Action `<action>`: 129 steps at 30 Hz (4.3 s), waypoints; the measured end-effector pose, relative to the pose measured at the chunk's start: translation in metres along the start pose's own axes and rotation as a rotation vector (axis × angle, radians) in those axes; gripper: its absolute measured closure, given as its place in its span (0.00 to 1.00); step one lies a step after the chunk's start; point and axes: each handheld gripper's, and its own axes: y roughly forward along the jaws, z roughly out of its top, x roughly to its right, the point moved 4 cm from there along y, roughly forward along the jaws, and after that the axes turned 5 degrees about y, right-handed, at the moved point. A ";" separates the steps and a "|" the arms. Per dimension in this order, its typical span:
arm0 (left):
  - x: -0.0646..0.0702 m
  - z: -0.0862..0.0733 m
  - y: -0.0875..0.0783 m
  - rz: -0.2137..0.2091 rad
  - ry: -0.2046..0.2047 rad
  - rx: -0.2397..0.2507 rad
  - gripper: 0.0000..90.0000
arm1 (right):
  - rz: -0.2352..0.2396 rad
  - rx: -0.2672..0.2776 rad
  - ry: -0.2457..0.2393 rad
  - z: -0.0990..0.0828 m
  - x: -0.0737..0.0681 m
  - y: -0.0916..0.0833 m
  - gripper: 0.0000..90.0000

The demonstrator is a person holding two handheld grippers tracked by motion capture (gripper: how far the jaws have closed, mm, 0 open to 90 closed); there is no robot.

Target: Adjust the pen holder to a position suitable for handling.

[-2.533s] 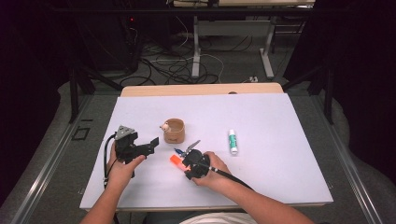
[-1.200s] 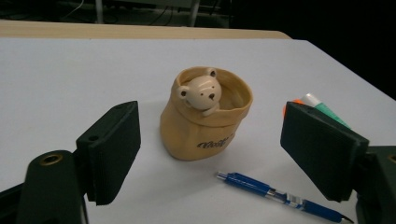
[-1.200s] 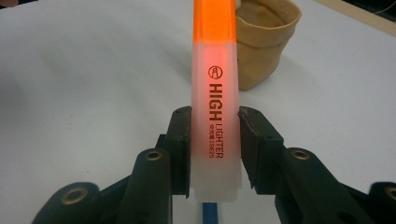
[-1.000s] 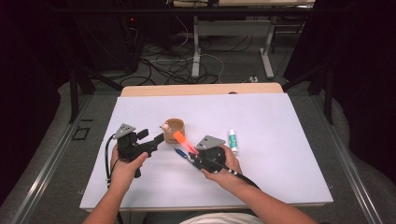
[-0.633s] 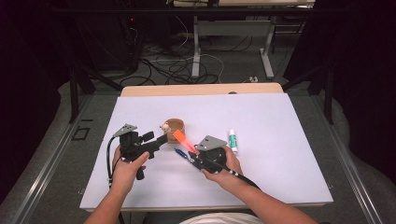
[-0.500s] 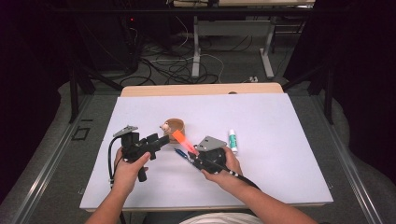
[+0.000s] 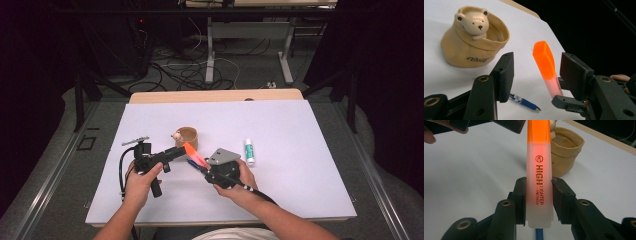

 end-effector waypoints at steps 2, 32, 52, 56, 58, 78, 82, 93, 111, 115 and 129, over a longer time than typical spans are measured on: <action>0.001 -0.001 0.002 -0.012 -0.008 -0.006 0.54 | 0.010 -0.003 0.001 0.000 -0.002 0.000 0.74; 0.006 -0.012 0.015 -0.037 -0.070 -0.105 0.70 | 0.080 -0.009 0.007 -0.003 -0.015 0.002 0.74; 0.002 -0.012 0.016 -0.048 -0.106 -0.119 0.78 | 0.098 0.002 0.007 -0.004 -0.016 0.004 0.73; 0.002 -0.012 0.015 -0.054 -0.109 -0.133 0.79 | 0.099 0.002 0.008 -0.005 -0.016 0.005 0.73; 0.003 -0.012 0.017 -0.050 -0.122 -0.114 0.79 | 0.097 0.004 0.005 -0.005 -0.016 0.005 0.73; 0.003 -0.013 0.018 -0.062 -0.134 -0.128 0.82 | 0.095 -0.031 0.006 -0.007 -0.016 0.008 0.73; 0.003 -0.013 0.018 -0.062 -0.131 -0.121 0.82 | 0.092 -0.022 0.005 -0.007 -0.017 0.009 0.73; 0.001 -0.010 0.013 -0.053 -0.133 -0.118 0.83 | 0.105 -0.017 0.024 -0.004 -0.011 0.008 0.60; -0.008 -0.002 0.005 0.012 -0.082 -0.052 0.83 | 0.135 -0.056 0.008 -0.009 0.015 -0.010 0.39; -0.009 0.000 0.003 0.029 -0.069 -0.042 0.83 | 0.123 -0.061 0.029 -0.012 0.025 -0.017 0.38; -0.001 0.021 0.000 0.074 -0.009 -0.010 0.83 | 0.055 -0.055 0.110 -0.024 0.058 -0.031 0.23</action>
